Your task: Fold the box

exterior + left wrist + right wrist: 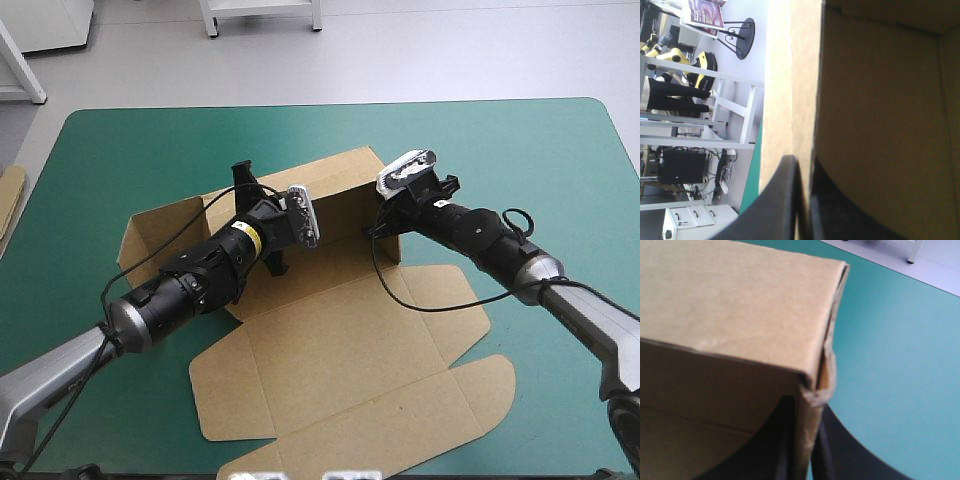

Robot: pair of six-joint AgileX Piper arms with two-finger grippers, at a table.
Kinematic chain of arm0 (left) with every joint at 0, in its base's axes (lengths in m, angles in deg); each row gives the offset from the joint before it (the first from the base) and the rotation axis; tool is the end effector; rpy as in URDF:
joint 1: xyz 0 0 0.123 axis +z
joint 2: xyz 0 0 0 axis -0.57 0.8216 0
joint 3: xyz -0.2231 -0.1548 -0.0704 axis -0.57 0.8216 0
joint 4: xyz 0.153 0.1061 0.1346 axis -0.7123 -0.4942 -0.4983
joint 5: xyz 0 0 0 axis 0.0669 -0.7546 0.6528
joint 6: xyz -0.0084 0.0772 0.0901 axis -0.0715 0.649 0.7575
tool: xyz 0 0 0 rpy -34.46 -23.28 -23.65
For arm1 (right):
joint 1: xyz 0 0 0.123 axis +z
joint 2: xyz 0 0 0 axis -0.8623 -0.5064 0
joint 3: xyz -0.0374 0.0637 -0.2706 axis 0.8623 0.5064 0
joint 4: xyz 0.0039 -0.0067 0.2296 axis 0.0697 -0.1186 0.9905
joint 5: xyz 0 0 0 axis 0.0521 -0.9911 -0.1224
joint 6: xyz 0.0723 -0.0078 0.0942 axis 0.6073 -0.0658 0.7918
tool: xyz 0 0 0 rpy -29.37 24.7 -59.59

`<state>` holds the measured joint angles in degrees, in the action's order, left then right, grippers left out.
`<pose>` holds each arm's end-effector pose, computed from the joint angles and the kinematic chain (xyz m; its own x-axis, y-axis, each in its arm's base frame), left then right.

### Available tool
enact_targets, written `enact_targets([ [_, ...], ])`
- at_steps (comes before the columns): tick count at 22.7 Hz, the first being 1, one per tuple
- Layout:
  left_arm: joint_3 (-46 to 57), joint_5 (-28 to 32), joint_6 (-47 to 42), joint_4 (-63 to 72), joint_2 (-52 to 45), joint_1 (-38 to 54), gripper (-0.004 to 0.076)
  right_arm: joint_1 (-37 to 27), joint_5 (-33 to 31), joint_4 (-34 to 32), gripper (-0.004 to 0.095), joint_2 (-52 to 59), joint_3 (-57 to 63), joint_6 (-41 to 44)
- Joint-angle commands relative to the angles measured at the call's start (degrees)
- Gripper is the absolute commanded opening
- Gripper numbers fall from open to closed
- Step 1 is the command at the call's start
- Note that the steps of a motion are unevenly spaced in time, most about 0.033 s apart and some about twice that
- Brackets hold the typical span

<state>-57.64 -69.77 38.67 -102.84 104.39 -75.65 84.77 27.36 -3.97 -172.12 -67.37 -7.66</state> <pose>0.2672 -0.1876 0.3047 0.1506 0.9056 -0.3966 0.5564 0.2539 0.7912 0.3237 0.1642 0.2836 -0.3271 -0.2948 -0.8978 -0.5443 0.8354 -0.0761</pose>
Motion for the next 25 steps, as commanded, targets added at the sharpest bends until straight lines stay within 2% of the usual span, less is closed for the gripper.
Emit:
enact_targets([
  [1,-0.4,0.4,-2.4,3.8,-0.6,-0.4,-0.0009,0.4,0.4,1.1,0.0003,1.9,-1.6,-0.3],
  [10,-0.4,-0.4,-2.0,3.8,-0.6,-0.5,0.0004,0.4,0.3,1.1,0.0001,1.9,-1.6,0.8],
  [11,-0.4,-0.2,-2.0,3.9,-0.9,-0.6,0.002,0.4,0.3,1.1,0.0001,1.9,-1.6,0.8],
  [13,-0.4,-0.3,-2.4,4.0,-1.5,-1.2,0.0123,0.4,0.3,1.1,0.0001,1.9,-1.6,0.8],
  [14,-0.4,-0.7,-2.4,4.0,-1.9,-2.0,0.0223,0.4,0.3,1.1,0.0001,1.9,-1.6,0.9],
  [16,-0.4,-1.4,-3.3,4.1,-2.5,-3.7,0.0344,0.4,0.6,1.1,0.0001,1.9,-1.6,1.0],
  [17,-0.4,-2.1,-4.2,4.0,-2.7,-4.9,0.037,0.4,0.7,1.1,0.0001,1.9,-1.6,1.0],
  [25,-0.4,-5.3,-5.4,3.8,-6.3,-9.4,0.0372,0.4,0.8,1.1,0.0,1.9,-1.6,2.5],
])
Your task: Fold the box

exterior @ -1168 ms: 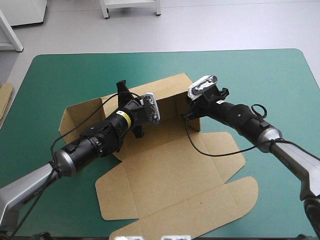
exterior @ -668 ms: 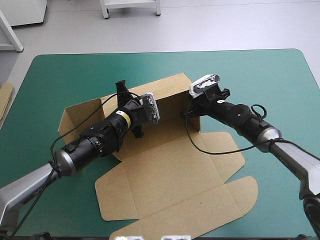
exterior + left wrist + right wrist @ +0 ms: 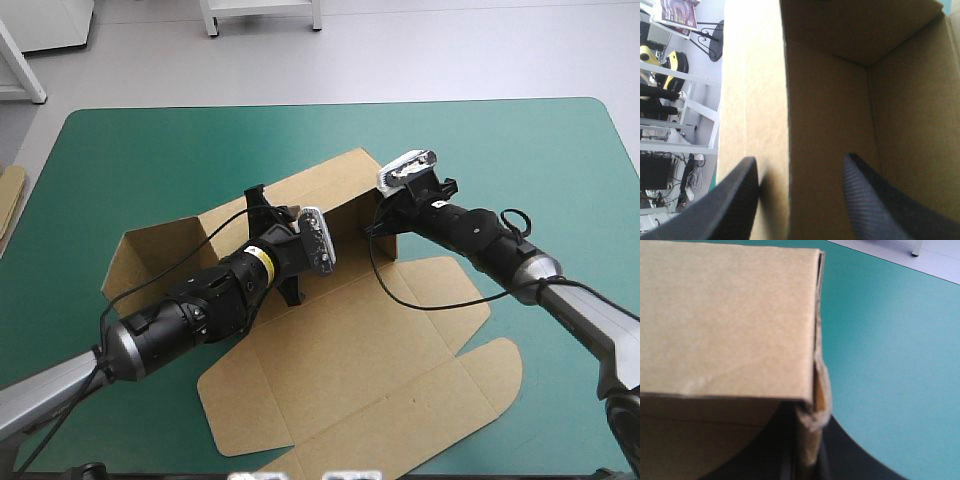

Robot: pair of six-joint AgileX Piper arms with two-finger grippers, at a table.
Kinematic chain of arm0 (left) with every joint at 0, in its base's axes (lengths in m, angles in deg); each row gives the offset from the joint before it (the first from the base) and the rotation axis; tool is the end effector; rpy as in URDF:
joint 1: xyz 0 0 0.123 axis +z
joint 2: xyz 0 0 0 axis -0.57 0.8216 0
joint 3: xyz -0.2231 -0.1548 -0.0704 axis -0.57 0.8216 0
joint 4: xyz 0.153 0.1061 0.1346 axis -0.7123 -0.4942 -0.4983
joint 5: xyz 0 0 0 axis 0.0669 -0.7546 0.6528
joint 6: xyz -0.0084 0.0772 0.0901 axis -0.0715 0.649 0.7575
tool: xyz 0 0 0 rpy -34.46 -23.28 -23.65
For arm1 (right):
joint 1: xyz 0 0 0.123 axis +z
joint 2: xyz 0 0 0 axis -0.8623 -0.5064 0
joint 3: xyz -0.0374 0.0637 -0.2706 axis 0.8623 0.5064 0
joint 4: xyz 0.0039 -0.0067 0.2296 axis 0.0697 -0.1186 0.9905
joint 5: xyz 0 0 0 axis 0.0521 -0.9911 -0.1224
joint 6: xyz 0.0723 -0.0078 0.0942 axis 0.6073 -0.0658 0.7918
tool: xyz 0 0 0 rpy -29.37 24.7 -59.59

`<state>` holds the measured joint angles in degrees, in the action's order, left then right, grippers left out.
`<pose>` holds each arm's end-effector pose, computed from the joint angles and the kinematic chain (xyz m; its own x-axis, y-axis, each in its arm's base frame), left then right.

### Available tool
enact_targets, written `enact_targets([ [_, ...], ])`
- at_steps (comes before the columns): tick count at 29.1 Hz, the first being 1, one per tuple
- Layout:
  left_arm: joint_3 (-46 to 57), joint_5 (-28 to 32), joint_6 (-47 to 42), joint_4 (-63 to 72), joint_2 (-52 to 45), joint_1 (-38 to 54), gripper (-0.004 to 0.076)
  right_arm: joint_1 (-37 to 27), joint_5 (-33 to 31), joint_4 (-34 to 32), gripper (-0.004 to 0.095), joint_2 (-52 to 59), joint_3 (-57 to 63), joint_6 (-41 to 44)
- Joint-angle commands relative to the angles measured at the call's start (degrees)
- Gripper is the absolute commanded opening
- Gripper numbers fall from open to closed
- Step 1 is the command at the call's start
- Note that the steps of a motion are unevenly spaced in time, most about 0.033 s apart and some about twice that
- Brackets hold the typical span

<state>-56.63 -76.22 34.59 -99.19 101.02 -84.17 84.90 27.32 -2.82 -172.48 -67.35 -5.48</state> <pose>0.2292 -0.2046 0.3094 0.1300 0.8767 -0.4631 0.6142 0.2954 0.7318 0.3241 0.1656 0.2814 -0.3617 -0.2485 -0.8986 -0.5277 0.8491 -0.0224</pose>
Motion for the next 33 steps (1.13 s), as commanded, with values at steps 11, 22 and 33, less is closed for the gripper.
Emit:
enact_targets([
  [11,-3.5,-4.8,-3.6,-0.2,-7.9,-5.2,0.0372,0.3,1.8,0.0,0.0001,2.1,-1.7,0.7],
  [22,-11.0,-23.6,-13.4,1.2,-8.5,-6.3,0.0325,0.3,2.4,-0.3,0.0001,1.7,-1.7,1.5],
  [33,-27.9,-30.7,-16.5,4.8,-8.5,0.1,0.0076,-1.0,2.5,-0.3,0.0,1.7,-1.7,2.1],
])
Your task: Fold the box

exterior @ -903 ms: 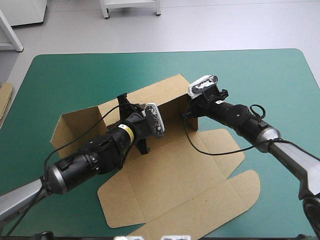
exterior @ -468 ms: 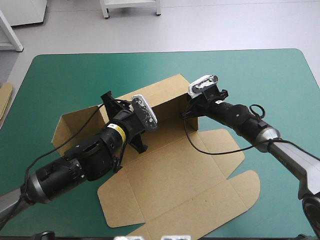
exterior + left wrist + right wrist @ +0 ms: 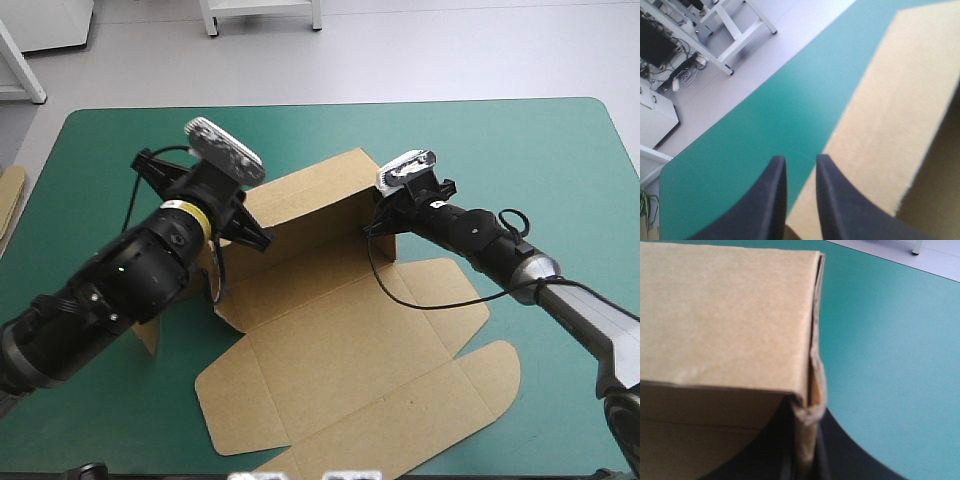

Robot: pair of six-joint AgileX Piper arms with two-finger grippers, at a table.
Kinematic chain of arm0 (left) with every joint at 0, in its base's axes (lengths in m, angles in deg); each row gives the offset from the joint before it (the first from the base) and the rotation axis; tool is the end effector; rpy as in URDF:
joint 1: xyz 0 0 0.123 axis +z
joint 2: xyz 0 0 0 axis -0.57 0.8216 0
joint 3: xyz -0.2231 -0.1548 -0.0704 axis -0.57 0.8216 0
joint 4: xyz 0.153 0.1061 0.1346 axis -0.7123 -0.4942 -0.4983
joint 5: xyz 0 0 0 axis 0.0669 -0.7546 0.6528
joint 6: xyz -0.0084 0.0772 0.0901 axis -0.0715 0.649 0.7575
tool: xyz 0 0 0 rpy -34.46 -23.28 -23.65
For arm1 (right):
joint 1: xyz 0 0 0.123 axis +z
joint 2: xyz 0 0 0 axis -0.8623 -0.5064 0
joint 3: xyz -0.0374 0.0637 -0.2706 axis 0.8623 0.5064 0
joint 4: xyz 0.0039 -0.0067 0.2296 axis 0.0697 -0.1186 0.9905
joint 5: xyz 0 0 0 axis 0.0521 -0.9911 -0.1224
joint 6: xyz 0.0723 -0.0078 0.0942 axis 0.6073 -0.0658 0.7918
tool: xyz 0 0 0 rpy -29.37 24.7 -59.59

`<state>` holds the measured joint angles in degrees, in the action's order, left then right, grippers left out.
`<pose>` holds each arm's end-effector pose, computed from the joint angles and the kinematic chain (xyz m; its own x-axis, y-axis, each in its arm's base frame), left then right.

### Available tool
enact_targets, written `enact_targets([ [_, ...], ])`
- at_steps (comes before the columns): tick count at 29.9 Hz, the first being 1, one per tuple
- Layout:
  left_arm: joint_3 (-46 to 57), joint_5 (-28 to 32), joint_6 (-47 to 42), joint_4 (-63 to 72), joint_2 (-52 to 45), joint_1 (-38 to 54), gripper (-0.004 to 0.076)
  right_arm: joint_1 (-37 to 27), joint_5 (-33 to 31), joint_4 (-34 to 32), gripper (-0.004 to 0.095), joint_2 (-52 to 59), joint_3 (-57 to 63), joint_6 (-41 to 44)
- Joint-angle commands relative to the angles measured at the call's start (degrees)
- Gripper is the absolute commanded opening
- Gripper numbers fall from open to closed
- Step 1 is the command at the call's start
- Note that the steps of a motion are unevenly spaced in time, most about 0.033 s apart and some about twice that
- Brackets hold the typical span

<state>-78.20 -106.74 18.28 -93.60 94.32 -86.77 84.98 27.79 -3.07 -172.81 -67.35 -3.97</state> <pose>0.2068 -0.1507 0.4232 -0.2779 0.5898 -0.7583 0.3896 0.7907 0.4723 0.3253 0.1658 0.2796 -0.3750 -0.2309 -0.8978 -0.5151 0.8571 -0.0054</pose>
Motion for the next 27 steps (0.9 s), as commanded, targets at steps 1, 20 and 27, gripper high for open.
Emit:
enact_targets([
  [1,-7.9,-1.0,1.1,0.8,-1.8,5.0,0.0062,-1.7,1.7,0.0,0.0,2.0,-1.7,1.0],
  [20,-12.3,3.2,23.5,44.2,4.2,56.7,-0.0008,-9.0,-17.4,-39.1,0.0001,2.1,-8.6,44.3],
  [27,-12.3,3.4,25.0,44.1,8.6,60.5,-0.0008,-9.0,-35.8,-48.8,0.0,2.2,-20.2,54.1],
])
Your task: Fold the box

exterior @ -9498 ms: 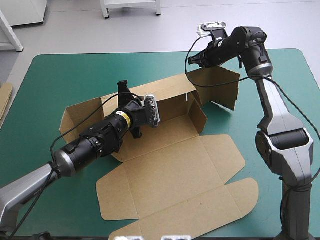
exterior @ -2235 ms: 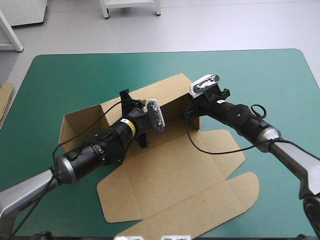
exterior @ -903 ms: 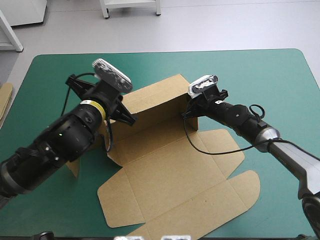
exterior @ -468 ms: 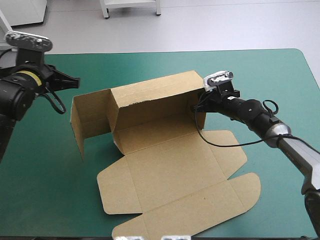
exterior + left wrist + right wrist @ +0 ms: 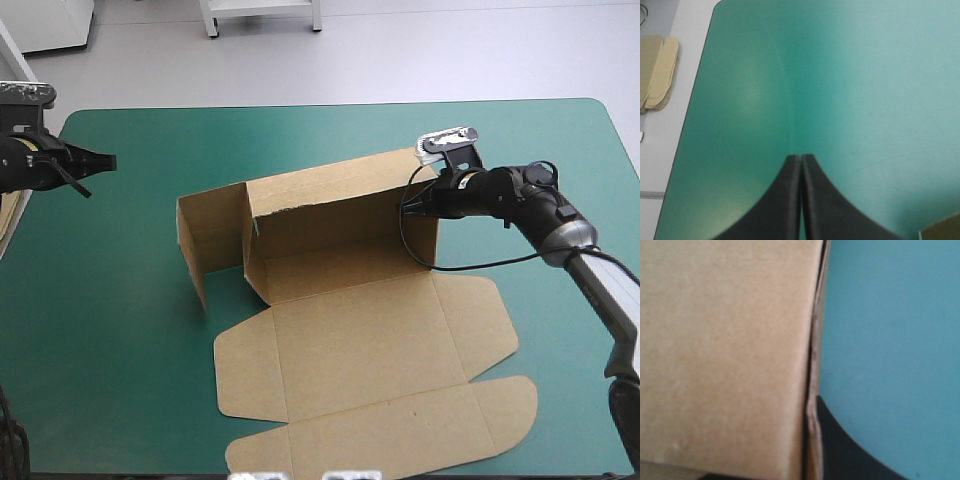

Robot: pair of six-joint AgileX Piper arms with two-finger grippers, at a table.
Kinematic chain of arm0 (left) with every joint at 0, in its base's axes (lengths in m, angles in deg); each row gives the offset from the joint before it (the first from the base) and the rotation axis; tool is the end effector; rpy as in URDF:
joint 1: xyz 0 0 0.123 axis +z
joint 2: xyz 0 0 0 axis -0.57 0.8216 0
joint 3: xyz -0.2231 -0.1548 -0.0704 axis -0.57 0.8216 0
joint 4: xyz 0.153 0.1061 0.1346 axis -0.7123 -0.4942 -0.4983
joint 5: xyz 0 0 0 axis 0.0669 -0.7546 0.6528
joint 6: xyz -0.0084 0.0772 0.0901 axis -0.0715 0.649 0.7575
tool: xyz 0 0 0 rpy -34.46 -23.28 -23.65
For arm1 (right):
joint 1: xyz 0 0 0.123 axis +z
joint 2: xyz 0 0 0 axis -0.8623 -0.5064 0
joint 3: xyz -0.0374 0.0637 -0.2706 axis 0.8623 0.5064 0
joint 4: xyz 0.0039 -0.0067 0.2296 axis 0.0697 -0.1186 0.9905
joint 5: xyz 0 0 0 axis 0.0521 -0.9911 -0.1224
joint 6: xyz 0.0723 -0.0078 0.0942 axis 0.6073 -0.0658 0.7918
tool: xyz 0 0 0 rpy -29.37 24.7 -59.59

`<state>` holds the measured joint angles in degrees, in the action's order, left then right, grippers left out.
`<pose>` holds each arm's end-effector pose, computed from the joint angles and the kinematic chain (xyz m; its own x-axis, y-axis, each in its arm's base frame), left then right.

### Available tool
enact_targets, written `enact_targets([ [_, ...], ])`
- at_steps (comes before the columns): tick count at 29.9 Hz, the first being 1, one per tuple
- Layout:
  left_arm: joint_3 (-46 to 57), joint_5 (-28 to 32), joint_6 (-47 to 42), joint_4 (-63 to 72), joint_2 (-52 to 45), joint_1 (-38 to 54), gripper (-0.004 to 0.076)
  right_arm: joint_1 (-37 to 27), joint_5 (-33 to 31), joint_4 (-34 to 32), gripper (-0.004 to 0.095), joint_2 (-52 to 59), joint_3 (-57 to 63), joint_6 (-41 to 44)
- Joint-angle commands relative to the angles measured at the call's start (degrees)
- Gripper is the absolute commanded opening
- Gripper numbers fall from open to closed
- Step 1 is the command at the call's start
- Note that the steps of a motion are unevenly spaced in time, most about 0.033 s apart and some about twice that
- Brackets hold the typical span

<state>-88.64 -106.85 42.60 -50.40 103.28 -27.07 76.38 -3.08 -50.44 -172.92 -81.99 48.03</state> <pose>0.2934 0.0423 0.4071 -0.6757 0.0339 -0.7364 -0.0673 0.9919 0.1074 0.3338 0.1167 0.3061 -0.6713 -0.2094 -0.7110 -0.3778 0.9219 0.0852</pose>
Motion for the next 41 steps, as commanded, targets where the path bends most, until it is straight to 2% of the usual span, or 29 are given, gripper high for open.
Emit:
enact_targets([
  [1,-1.9,3.4,0.8,0.9,0.2,1.0,-0.0008,-0.4,-7.9,-1.4,0.0,2.6,-7.1,2.1],
  [6,-1.9,3.4,2.2,2.4,2.8,1.6,-0.0008,-0.4,-20.4,-2.9,0.0,2.8,-18.1,4.3],
  [10,-1.8,3.6,4.6,6.3,4.5,2.3,-0.0008,-0.4,-27.6,-4.6,0.0,1.4,-26.4,6.6],
  [18,-1.7,4.1,5.6,7.7,6.2,2.3,-0.0008,-1.8,-34.8,-4.2,0.0,-7.2,-33.7,7.0],
  [27,-1.7,4.3,6.0,7.9,6.5,2.3,-0.0008,-2.1,-33.3,-3.8,0.0,-16.1,-34.6,7.0],
  [34,-1.7,3.9,6.0,8.3,6.5,2.3,-0.0008,-2.1,-24.2,-3.7,0.0,-19.0,-34.6,6.3],
  [41,-1.7,3.6,6.0,8.3,6.5,2.3,-0.0008,-2.1,-18.1,-2.4,0.0027,-19.1,-34.6,1.8],
])
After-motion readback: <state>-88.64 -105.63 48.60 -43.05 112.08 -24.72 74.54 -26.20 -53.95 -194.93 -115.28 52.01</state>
